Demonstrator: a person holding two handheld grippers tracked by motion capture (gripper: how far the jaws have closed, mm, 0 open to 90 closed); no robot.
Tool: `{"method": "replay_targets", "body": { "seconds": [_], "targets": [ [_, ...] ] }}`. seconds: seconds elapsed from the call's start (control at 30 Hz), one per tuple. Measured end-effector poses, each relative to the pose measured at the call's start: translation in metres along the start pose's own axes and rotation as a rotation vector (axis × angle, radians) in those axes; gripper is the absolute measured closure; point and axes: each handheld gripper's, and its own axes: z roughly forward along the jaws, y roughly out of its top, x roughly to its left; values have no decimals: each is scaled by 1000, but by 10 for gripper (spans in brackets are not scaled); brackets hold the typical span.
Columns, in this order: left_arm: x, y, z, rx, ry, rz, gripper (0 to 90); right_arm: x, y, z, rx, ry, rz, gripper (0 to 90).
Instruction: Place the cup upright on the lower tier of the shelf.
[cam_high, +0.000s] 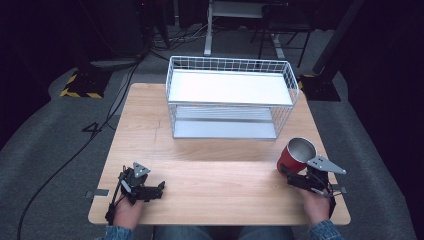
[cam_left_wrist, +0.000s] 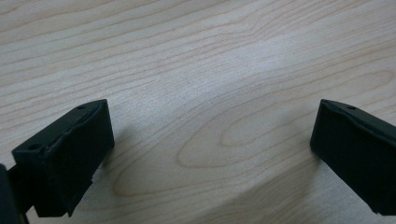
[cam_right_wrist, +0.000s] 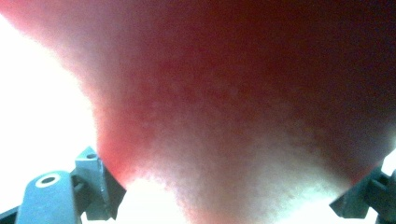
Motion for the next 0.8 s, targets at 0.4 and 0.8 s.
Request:
{"method": "replay_targets", "body": {
  "seconds": [0.4, 0.8],
  "targets": [
    [0, -2, -2, 0, 6, -9, 1, 9, 33, 16, -5, 41, -27, 169],
    [1, -5, -4, -1, 8, -17, 3, 21, 62, 41, 6, 80, -61, 170]
  ]
}}
